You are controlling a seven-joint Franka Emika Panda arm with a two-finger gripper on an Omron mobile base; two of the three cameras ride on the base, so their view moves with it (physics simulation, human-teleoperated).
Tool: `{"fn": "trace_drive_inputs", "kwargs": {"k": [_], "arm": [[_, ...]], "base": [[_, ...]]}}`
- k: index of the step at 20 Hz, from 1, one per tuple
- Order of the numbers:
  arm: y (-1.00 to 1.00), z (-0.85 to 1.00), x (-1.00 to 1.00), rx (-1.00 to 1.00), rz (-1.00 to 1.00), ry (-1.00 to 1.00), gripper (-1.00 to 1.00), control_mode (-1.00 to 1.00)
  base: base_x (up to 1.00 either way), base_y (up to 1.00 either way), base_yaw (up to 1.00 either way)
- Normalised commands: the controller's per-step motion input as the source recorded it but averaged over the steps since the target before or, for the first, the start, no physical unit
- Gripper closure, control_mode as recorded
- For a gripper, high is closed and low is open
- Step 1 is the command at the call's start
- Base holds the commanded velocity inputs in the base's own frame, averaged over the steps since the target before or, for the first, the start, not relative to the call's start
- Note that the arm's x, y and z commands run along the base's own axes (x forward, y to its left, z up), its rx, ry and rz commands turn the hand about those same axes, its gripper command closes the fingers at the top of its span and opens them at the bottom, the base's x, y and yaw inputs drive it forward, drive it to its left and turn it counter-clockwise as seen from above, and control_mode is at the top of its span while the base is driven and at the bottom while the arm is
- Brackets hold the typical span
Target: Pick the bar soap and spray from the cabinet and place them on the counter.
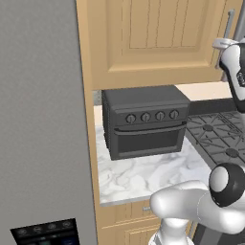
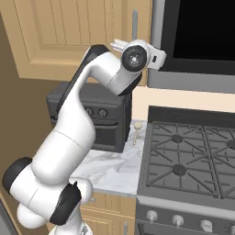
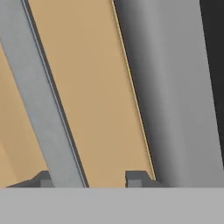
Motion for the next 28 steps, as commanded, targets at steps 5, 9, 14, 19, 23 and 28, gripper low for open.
{"fn": "trace_drive_inputs", "kwargs": {"k": [5,9,14,19,23,28], "arm": [[0.05,-0.3,0.23,0.0,0.06,0.09,1.0,-1.0],[0.12,-0.39,0.25,0.0,0.06,0.11,1.0,-1.0],[0.14,-0.47,0.06,0.0,0.11,0.01,1.0,-1.0],[0.33,-0.54,0.0,0.0,0.1,0.0,1.0,-1.0],[0.4,-0.54,-0.08,0.0,0.11,-0.01,1.0,-1.0],[0.41,-0.4,-0.32,-0.04,0.1,-0.08,1.0,-1.0]], "base": [[0.0,0.0,0.0],[0.0,0.0,0.0],[0.0,0.0,0.0],[0.0,0.0,0.0],[0.0,0.0,0.0],[0.0,0.0,0.0]]}}
